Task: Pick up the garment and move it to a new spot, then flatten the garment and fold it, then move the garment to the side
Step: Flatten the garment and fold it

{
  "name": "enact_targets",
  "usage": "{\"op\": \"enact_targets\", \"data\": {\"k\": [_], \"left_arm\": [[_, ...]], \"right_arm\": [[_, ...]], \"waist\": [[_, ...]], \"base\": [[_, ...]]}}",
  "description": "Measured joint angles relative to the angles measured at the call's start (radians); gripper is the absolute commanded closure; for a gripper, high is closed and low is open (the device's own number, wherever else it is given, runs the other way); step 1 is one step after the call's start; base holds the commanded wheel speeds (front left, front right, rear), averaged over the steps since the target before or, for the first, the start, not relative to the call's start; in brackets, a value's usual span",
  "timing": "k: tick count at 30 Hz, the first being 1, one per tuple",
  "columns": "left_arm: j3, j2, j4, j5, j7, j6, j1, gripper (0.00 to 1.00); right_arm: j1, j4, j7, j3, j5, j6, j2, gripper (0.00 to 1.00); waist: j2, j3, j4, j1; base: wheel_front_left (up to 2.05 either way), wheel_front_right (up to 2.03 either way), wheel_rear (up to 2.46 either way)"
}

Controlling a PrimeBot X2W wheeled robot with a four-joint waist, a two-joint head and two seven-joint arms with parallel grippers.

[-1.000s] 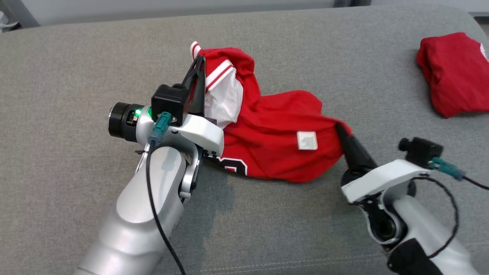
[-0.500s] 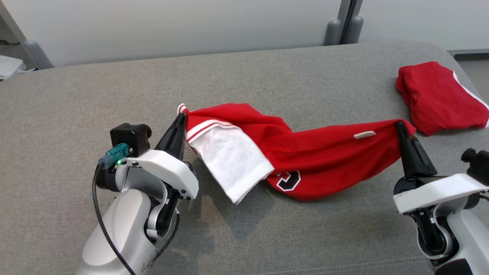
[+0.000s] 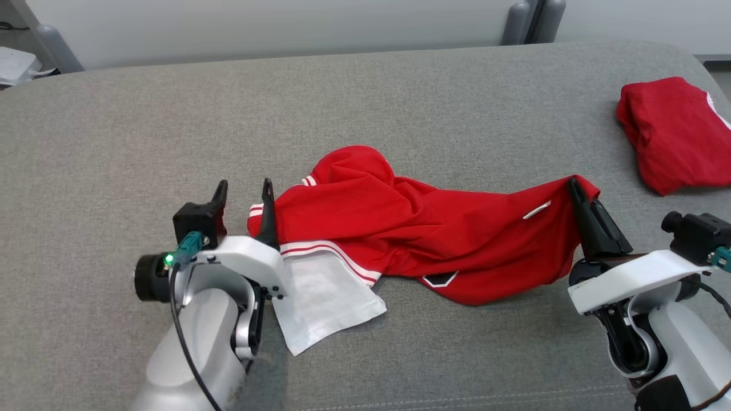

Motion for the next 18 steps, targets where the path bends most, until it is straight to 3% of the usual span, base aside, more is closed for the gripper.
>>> {"op": "enact_targets", "data": {"k": [5,11,18], "left_arm": [[0.020,-0.037,-0.130,-0.141,-0.001,-0.051,0.185,0.00],[-0.034,-0.032,-0.203,-0.202,0.063,-0.016,0.408,0.00],[-0.113,-0.031,-0.243,-0.220,0.133,0.027,0.427,0.00]], "right_arm": [[0.027,-0.001,0.000,-0.029,-0.004,0.000,-0.011,1.00],[0.052,-0.008,0.000,-0.044,-0.011,0.000,-0.010,1.00],[0.052,-0.011,0.000,-0.040,-0.020,0.000,-0.011,1.00]], "waist": [[0.0000,-0.011,0.018,0.0000],[0.0000,-0.009,0.037,0.0000],[0.0000,-0.001,0.037,0.0000]], "base": [[0.00,0.00,0.00],[0.00,0.00,0.00],[0.00,0.00,0.00]]}}
